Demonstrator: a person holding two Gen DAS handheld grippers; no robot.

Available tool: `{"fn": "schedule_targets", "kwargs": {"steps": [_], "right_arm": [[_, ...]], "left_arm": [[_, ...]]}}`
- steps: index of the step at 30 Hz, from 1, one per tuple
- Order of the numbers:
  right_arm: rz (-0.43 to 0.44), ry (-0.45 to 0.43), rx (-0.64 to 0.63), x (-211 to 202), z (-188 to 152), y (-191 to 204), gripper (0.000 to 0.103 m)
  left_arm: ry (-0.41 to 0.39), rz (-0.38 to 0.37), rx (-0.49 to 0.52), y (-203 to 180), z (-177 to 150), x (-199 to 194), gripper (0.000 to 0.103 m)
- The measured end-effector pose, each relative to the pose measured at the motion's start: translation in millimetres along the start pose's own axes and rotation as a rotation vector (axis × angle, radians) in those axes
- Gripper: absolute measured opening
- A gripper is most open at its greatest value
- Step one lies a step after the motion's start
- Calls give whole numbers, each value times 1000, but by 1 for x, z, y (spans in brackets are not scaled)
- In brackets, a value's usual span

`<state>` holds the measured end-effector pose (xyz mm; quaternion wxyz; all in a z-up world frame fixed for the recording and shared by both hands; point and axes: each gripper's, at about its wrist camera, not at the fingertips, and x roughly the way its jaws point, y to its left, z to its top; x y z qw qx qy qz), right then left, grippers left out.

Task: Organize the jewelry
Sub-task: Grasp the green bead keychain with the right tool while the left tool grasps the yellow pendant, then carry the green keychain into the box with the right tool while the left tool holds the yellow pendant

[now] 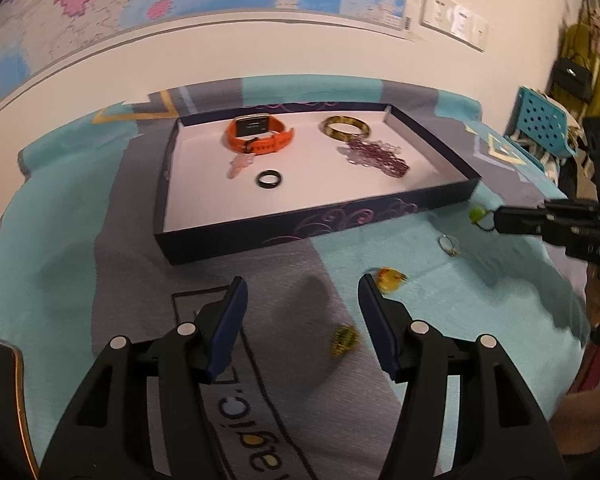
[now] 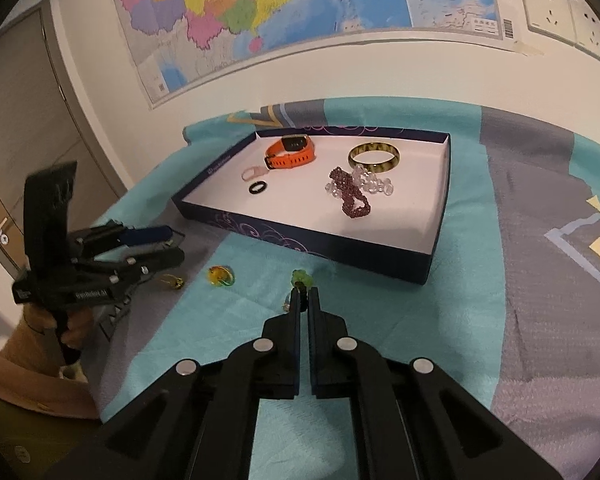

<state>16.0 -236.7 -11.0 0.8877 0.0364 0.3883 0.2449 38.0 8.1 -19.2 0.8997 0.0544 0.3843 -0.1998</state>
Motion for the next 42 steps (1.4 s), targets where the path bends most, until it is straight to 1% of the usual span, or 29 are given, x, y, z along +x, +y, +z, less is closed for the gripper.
{"fn": "schedule_targets", "kwargs": {"steps": [6,10,18,22,24,27,32,34,37,42], "right_arm": [[28,14,-8,4,-3,7,2],[45,25,-7,8,-5,11,2],[64,40,6,13,-7,10,2],[68,41,11,13,-7,10,2],[73,37,17,13,-7,9,2],[75,37,28,14,-6,7,2],[77,37,27,16,-5,6,2],[78,39,26,16,-5,6,2],[69,36,24,16,-6,6,2],[67,38,27,15,-8,6,2]], "left_arm": [[0,-39,69,-19,-3,-1,57],[-6,-66,84,-25,-6,-5,57],[17,-70,104,-36,0,6,52],[56,-79,94,-39,4,20,45],[71,-89,84,-38,5,25,37],[86,-104,74,-37,7,30,30],[93,-111,75,-38,8,33,27],[94,-113,79,-39,8,33,21],[94,-116,82,-40,7,34,17],[90,-121,72,-40,7,33,17]]}}
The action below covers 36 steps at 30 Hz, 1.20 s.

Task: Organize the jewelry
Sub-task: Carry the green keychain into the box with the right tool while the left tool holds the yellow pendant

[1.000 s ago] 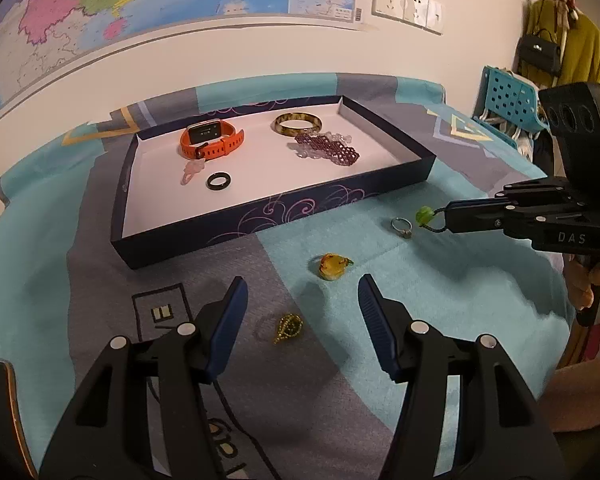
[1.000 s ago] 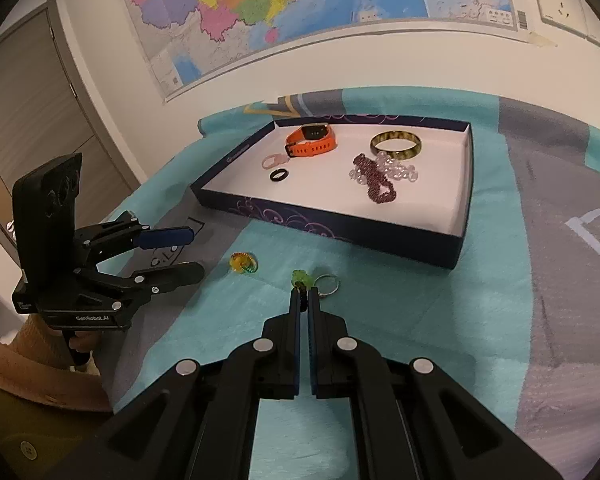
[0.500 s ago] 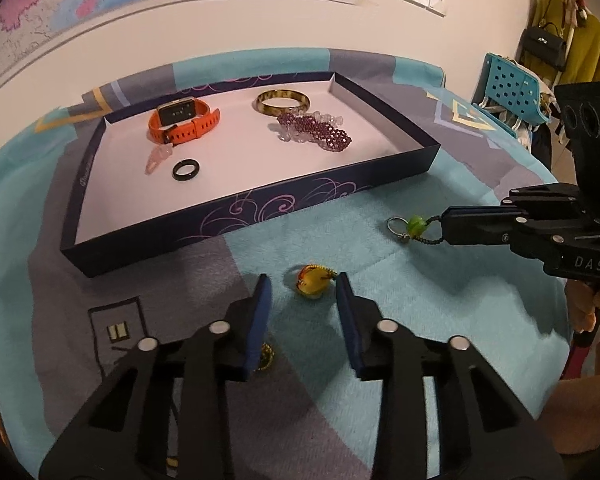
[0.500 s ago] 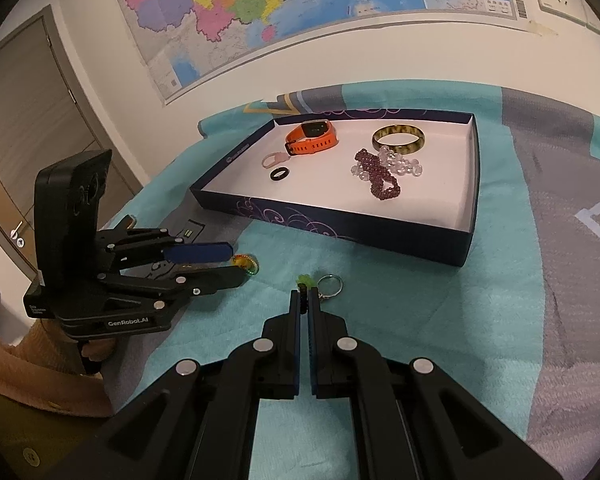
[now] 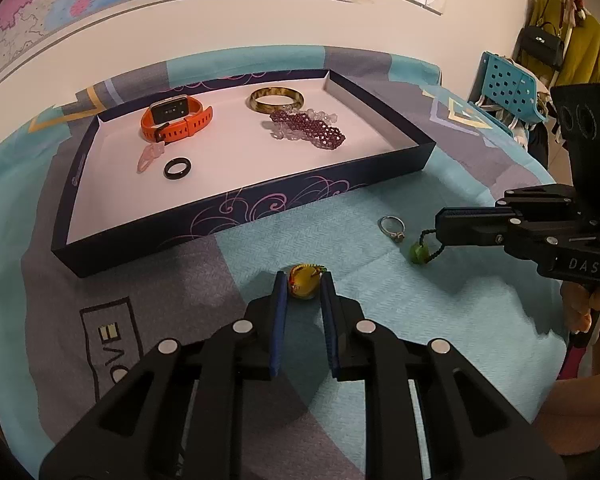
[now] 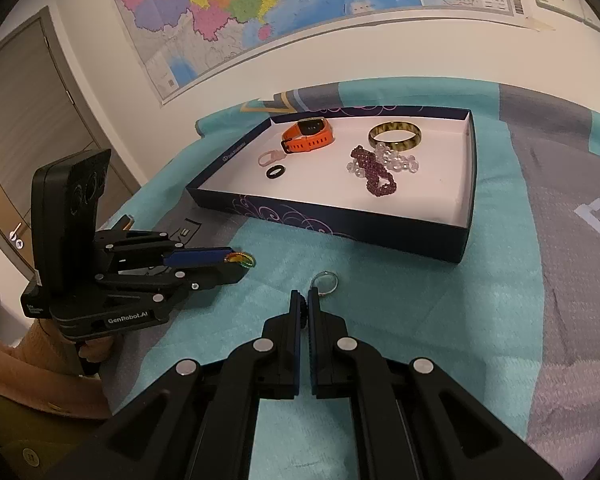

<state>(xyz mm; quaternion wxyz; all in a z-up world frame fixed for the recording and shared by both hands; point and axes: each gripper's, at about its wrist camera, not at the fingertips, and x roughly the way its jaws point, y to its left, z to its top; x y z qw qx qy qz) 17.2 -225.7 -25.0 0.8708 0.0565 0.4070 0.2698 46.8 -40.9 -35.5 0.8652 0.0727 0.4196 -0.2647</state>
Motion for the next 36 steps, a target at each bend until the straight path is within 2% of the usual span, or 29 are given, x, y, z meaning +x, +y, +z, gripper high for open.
{"fn": "schedule_targets", "kwargs": {"steps": [15,36], "right_arm": [[14,-60,20,-11,14,0,2],[4,-135,-12,-14,59,-1,2]], "left_arm": [[-53,-2,-19,3,5,-23,17],[-118,19,-48,17,29,-36,17]]}}
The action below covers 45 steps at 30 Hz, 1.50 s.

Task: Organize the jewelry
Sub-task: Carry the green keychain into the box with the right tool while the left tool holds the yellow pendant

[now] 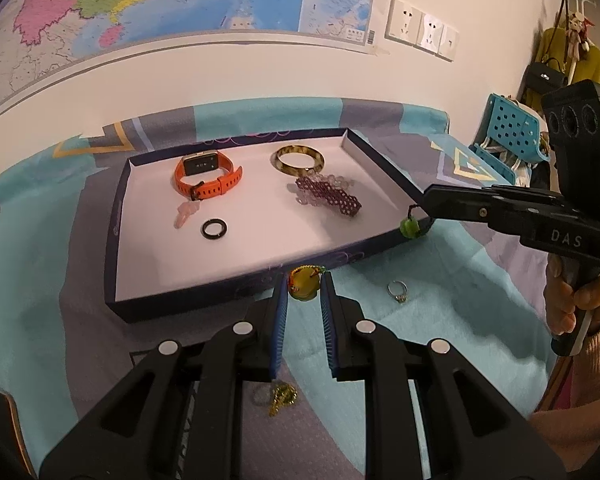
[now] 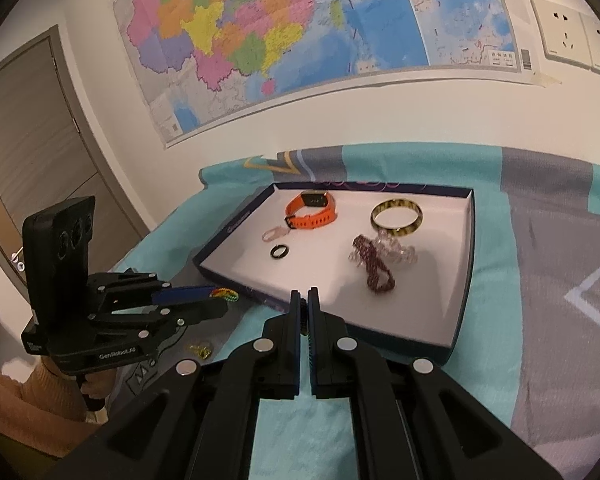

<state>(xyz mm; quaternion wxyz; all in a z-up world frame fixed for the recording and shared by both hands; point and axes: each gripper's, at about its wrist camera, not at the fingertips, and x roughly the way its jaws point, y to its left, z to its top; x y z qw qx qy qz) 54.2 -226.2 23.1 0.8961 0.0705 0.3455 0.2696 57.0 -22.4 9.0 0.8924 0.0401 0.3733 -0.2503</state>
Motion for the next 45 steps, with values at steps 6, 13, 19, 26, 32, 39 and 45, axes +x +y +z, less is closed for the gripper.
{"fn": "schedule_targets", "kwargs": {"steps": [6,13,19,26,32,39,45], "right_arm": [[-12,7,0,11,9,-4,2],[-16,13,4,22,17,-7,2],[-23,18,13,30,22,-12,2],[-26,30,23,40,24,-16,2],[-29,39,36,48,25,-19,2],[-27,51,63,56,26,-27,2],[-23,60,79,62,27,-31,2]], "left_arm": [[-4,3,-15,7,8,5,17],[-5,15,-21,12,17,12,17],[0,27,-23,15,22,17,17],[9,35,-17,18,28,25,17],[22,43,-19,22,31,33,17],[39,49,-14,25,32,42,17],[47,54,-14,27,33,47,17]]}}
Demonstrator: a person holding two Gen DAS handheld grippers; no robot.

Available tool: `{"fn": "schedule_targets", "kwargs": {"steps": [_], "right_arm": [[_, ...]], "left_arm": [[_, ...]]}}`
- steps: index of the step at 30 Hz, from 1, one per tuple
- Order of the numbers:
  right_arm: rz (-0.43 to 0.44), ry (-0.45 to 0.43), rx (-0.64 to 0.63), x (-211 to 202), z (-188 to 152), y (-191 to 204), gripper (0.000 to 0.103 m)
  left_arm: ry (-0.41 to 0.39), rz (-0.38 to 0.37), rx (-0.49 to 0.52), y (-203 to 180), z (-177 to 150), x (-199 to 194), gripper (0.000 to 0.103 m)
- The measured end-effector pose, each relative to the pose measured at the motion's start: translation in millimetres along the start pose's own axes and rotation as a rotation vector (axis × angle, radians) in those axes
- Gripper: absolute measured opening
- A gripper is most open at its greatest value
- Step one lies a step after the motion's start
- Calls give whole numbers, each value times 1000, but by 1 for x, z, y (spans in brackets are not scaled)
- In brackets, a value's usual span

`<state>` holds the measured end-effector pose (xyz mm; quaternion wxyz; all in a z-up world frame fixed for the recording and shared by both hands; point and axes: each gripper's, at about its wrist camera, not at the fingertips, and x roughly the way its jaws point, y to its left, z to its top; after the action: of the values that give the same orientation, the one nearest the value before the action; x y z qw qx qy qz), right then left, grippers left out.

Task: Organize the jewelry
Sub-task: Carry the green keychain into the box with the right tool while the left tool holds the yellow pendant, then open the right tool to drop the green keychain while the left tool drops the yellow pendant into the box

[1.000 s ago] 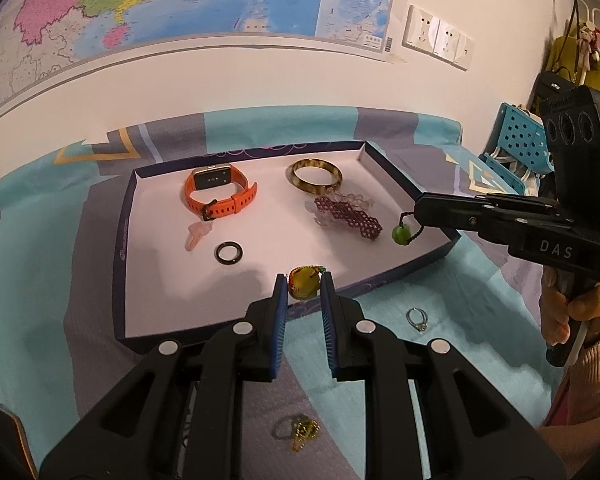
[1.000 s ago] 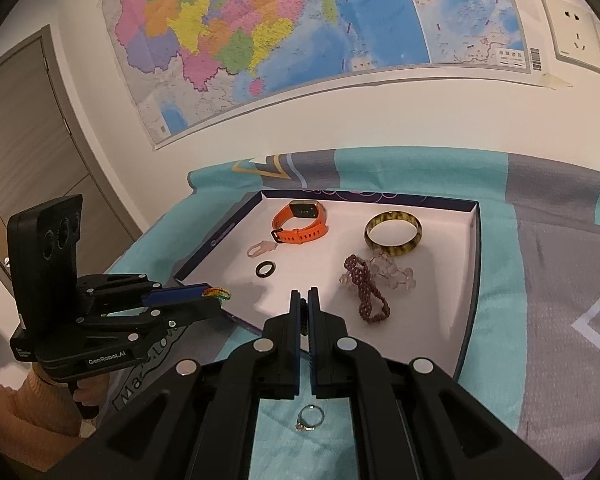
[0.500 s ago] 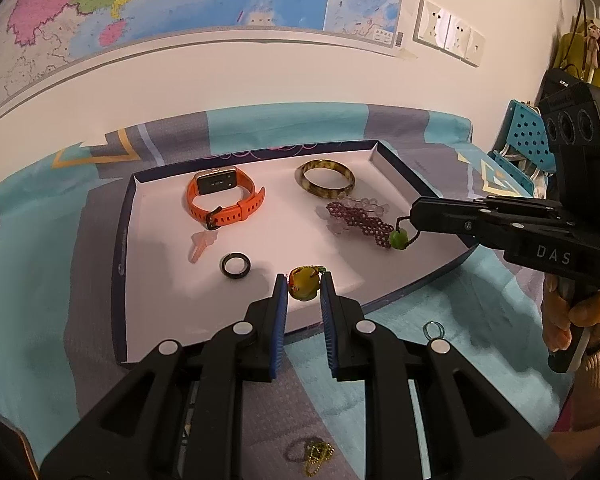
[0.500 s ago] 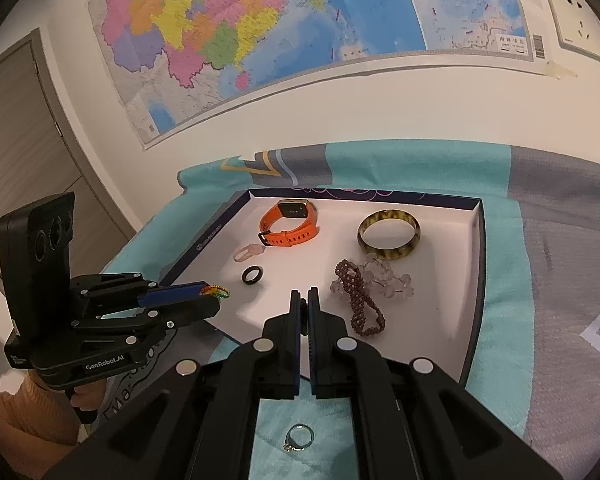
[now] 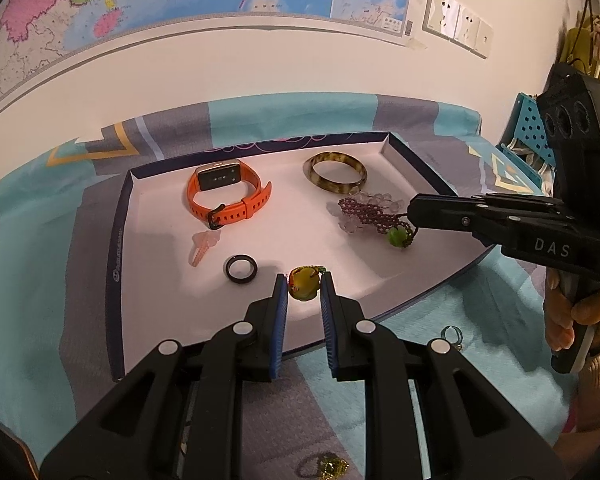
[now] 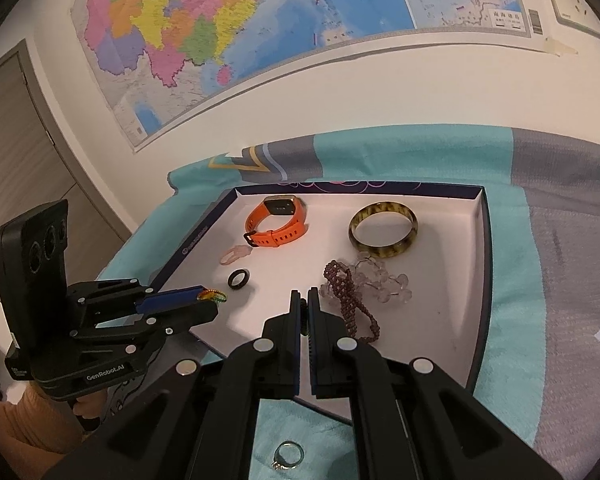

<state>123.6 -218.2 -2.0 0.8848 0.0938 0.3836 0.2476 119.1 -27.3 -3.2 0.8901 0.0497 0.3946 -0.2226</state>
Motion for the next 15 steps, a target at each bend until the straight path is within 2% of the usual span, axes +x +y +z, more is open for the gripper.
{"fn": "schedule_targets", "kwargs": {"steps": [15], "right_arm": [[-2,7,7,5,0,-2,2]], "left_arm": [[1,8,0,0,1,4,17]]}}
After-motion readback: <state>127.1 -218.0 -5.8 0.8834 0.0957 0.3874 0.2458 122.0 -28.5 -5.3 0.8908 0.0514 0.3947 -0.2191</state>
